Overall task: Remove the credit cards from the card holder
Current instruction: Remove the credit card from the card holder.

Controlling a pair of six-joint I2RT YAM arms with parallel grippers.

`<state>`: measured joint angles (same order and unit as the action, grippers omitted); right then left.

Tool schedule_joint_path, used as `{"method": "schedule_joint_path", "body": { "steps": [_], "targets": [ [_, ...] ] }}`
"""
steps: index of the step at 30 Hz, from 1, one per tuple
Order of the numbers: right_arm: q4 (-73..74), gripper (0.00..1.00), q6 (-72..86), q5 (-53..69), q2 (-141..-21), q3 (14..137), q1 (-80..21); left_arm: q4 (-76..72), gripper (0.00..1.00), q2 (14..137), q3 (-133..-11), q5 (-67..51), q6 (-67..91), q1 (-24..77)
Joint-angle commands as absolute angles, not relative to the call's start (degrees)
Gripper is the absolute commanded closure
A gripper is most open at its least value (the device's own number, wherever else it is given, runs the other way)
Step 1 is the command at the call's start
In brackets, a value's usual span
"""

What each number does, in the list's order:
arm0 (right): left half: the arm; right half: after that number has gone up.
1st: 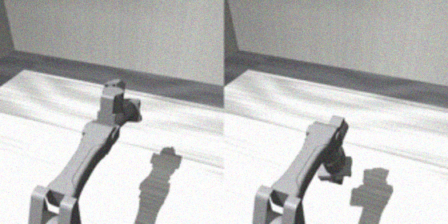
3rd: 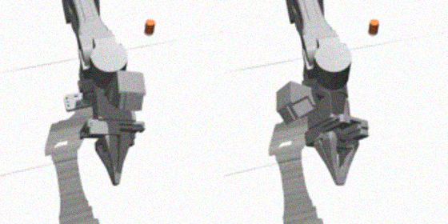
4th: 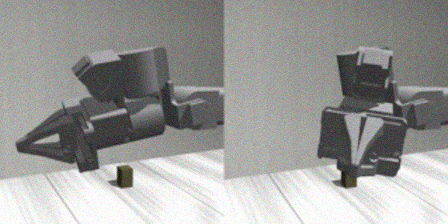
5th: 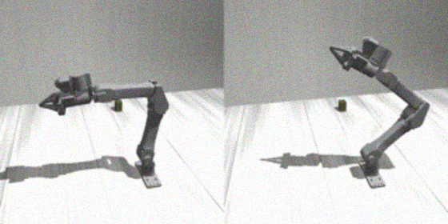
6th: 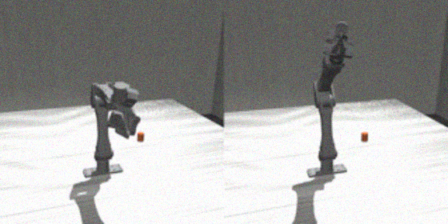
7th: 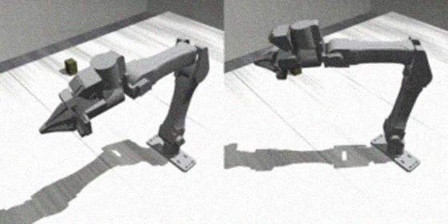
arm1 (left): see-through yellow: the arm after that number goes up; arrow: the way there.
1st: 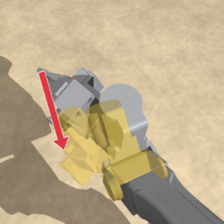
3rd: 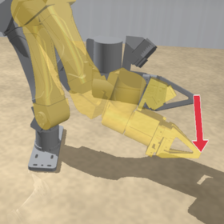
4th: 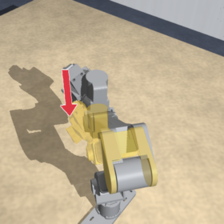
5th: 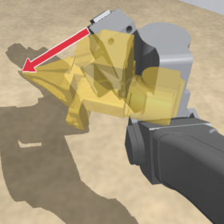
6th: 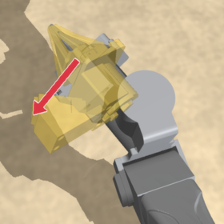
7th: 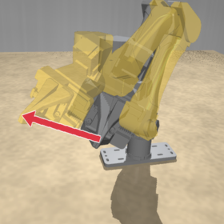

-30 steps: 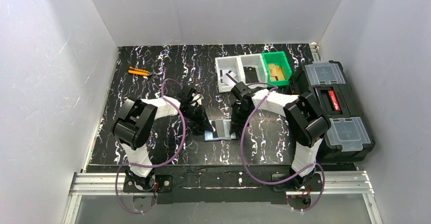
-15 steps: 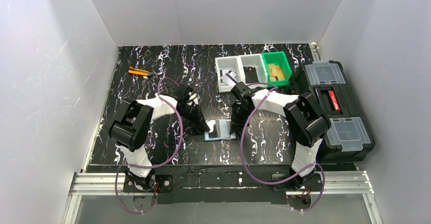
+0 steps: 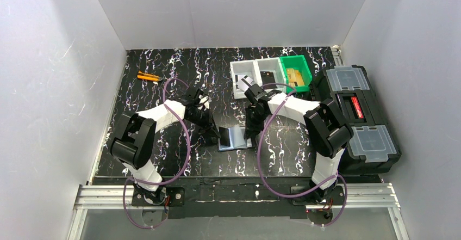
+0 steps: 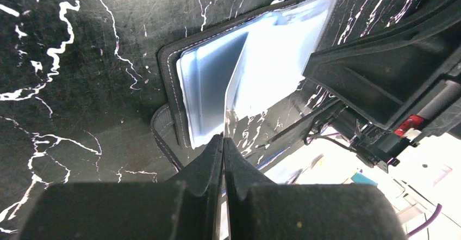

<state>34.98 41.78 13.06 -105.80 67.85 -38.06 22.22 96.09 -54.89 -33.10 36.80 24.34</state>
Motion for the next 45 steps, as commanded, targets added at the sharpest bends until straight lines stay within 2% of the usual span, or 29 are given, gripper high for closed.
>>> {"method": "schedule_joint_path", "body": {
  "steps": [1,3,7,9,15,24,32,36,41,45],
  "targets": [
    [36.86,0.71,40.79,11.39,-102.10,72.52,-38.15,25.06,1.00,92.83,-56.78,-32.78,34.82,23.42],
    [37.72,0.57,40.59,11.49,-100.85,74.19,-38.14,24.97,1.00,92.48,-56.90,-33.40,34.84,23.14],
    [38.41,0.17,40.30,11.69,-98.91,76.61,-38.06,24.63,1.00,91.89,-57.18,-34.31,34.98,22.64],
    [38.42,0.02,40.16,11.63,-97.94,77.28,-38.01,24.17,1.00,91.74,-57.21,-35.04,35.14,22.46],
    [33.48,0.02,39.90,13.96,-94.09,75.19,-37.85,23.84,1.00,89.93,-58.25,-36.54,36.27,21.37],
    [16.45,0.02,44.83,26.60,-90.53,67.11,-35.28,20.33,1.00,85.59,-59.70,-41.97,41.33,18.57],
    [-5.46,0.02,56.53,38.68,-88.12,58.45,-30.08,6.64,1.00,82.99,-56.70,-49.17,53.41,16.51],
    [-10.74,0.02,60.91,41.75,-89.21,57.88,-29.71,-2.43,1.00,83.37,-54.90,-52.03,59.83,16.37],
    [-20.33,0.12,67.84,43.94,-90.33,55.57,-29.40,-8.10,1.00,84.10,-53.34,-53.87,63.91,16.31],
    [-27.23,0.31,72.85,46.13,-92.31,54.19,-29.27,-9.40,1.00,84.08,-52.90,-54.63,64.78,16.32]
  ]
}}
